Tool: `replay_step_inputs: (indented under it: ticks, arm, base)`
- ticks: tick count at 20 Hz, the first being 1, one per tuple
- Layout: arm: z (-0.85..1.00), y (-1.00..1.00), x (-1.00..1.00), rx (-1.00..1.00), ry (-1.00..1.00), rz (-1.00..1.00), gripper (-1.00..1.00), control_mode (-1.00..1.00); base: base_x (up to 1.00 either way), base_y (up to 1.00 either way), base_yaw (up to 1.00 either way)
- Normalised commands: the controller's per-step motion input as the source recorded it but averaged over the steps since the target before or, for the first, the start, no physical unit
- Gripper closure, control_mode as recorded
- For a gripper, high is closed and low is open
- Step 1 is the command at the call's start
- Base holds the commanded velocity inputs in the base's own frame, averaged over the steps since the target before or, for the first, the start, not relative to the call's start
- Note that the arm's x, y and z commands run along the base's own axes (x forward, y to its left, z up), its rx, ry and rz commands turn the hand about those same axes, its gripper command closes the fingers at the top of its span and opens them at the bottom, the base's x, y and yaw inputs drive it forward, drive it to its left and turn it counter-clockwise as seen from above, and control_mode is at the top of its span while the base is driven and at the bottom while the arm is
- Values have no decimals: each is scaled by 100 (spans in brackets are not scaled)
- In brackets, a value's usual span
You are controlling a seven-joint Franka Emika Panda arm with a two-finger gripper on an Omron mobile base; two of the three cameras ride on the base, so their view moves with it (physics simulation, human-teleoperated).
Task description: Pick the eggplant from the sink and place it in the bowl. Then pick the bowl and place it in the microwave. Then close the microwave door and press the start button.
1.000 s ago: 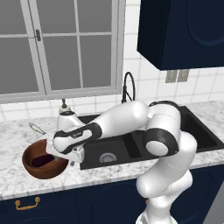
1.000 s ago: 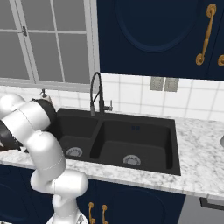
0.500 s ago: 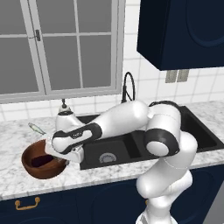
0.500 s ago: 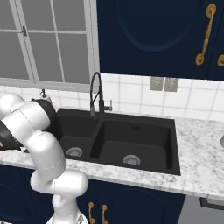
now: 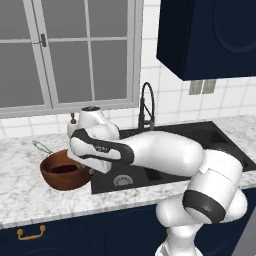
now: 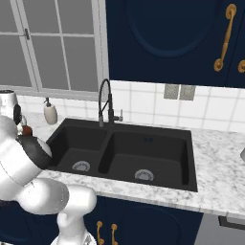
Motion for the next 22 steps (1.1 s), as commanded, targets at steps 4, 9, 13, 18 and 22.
replay_step_inputs:
  ticks: [4, 9, 13, 18, 22]
  arm:
    - [57, -85, -30, 0, -30, -25, 100, -100]
    - [66, -90, -17, 0, -15, -27, 100, -100]
    - [60, -100, -4, 0, 0, -26, 100, -100]
    - [61, -100, -10, 0, 0, -25, 100, -100]
    - [39, -99, -15, -2, 2, -25, 100, -100]
  base:
    - [0, 0, 0]
    - [0, 0, 0]
    - [0, 0, 0]
    - [0, 0, 0]
    - [0, 0, 0]
